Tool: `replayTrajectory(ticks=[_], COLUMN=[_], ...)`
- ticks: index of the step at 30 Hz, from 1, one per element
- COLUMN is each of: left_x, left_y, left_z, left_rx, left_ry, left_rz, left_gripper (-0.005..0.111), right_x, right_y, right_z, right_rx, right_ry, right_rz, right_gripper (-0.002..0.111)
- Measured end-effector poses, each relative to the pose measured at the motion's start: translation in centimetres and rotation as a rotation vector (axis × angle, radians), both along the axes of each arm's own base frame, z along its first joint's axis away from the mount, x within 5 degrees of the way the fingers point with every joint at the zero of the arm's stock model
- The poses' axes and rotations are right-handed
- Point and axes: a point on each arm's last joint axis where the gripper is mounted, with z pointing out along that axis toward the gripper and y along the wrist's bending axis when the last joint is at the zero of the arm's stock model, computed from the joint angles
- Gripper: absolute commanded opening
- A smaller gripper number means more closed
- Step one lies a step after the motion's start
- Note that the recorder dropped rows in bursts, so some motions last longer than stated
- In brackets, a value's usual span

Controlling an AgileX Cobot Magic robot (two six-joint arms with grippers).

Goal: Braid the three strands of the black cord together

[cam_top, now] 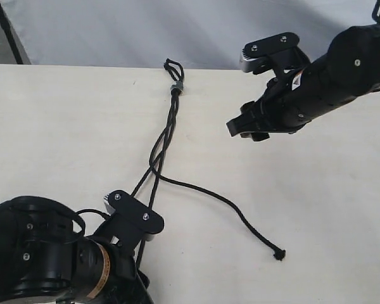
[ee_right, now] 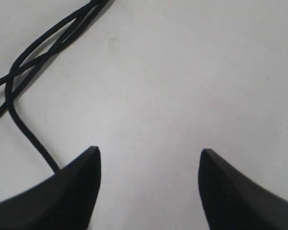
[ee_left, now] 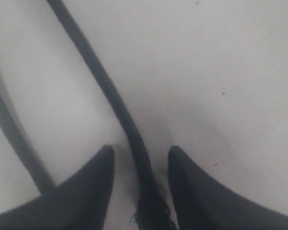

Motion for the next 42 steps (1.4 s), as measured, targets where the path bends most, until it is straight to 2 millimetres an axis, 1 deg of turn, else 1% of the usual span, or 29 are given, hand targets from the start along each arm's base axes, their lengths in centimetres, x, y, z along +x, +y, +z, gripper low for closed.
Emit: replayTrajectory(ticks=[4, 7, 10, 11, 13, 14, 15, 19, 22, 24, 27, 29, 30, 31, 33, 34, 35, 36, 38, 42], left_x=[0.3, 0.4, 0.6, 0.6, 0.6, 0.6, 0.7, 0.9, 1.3, 1.6, 2.5, 2.9, 3.2, 3.3, 3.5, 3.9, 4.1, 4.2, 4.0, 3.7], left_y=[-0.3, -0.6, -0.8, -0.8, -0.9, -1.0, -1.1, -1.4, -1.6, -1.3, -0.9, -0.3, 0.3, 0.6, 2.0, 3.4, 3.9, 4.9, 5.2, 3.6], left_z=[0.3, 0.5, 0.5, 0.4, -0.1, -0.3, -0.4, -0.5, 0.1, 1.2, 3.6, 4.6, 4.8, 4.7, 3.3, 2.1, 1.5, 0.3, -0.9, -0.9], left_rx=[-0.004, -0.01, -0.025, -0.022, -0.009, -0.011, -0.014, -0.013, 0.034, 0.113, 0.209, 0.28, 0.347, 0.372, 0.435, 0.459, 0.456, 0.431, 0.359, 0.139], left_ry=[-0.006, -0.01, -0.015, -0.012, 0.001, 0.002, 0.004, 0.0, -0.012, -0.026, -0.116, -0.178, -0.225, -0.24, -0.231, -0.201, -0.185, -0.144, -0.112, -0.08], left_rz=[0.005, 0.007, 0.004, 0.003, 0.004, 0.005, 0.003, -0.009, -0.042, -0.074, -0.125, -0.158, -0.185, -0.192, -0.165, -0.105, -0.086, -0.06, -0.068, -0.027], left_gripper=[0.052, 0.049, 0.034, 0.025, 0.012, 0.002, 0.0, 0.0, 0.0, 0.0, 0.0, 0.0, 0.0, 0.0, 0.0, 0.0, 0.0, 0.0, 0.0, 0.0], right_x=[0.3, 0.5, 0.5, 0.5, 0.5, 0.5, 0.5, 0.5, 0.5, 0.5, 0.6, 0.6, 0.6, 0.6, 0.6, 0.6, 0.6, 0.6, 0.6, 0.6], right_y=[-0.2, -0.2, -0.2, -0.2, -0.1, -0.1, -0.1, -0.1, -0.1, -0.1, -0.1, -0.1, -0.1, -0.1, -0.1, -0.1, -0.1, -0.1, -0.1, -0.1], right_z=[0.1, 0.3, 0.3, 0.3, 0.3, 0.3, 0.3, 0.3, 0.3, 0.3, 0.3, 0.3, 0.3, 0.3, 0.3, 0.3, 0.3, 0.3, 0.3, 0.3], right_rx=[0.003, 0.014, 0.016, 0.016, 0.016, 0.017, 0.017, 0.017, 0.017, 0.016, 0.017, 0.017, 0.017, 0.017, 0.014, 0.014, 0.014, 0.014, 0.014, 0.015], right_ry=[-0.023, -0.046, -0.054, -0.054, -0.055, -0.056, -0.056, -0.056, -0.056, -0.057, -0.059, -0.059, -0.059, -0.059, -0.06, -0.06, -0.06, -0.06, -0.06, -0.062], right_rz=[-0.006, -0.008, -0.008, -0.008, -0.008, -0.008, -0.008, -0.008, -0.008, -0.006, -0.007, -0.007, -0.007, -0.007, -0.004, -0.004, -0.004, -0.004, -0.004, -0.004], right_gripper=[0.057, 0.057, 0.057, 0.057, 0.057, 0.057, 0.057, 0.057, 0.057, 0.057, 0.057, 0.057, 0.057, 0.057, 0.057, 0.057, 0.057, 0.057, 0.057, 0.057])
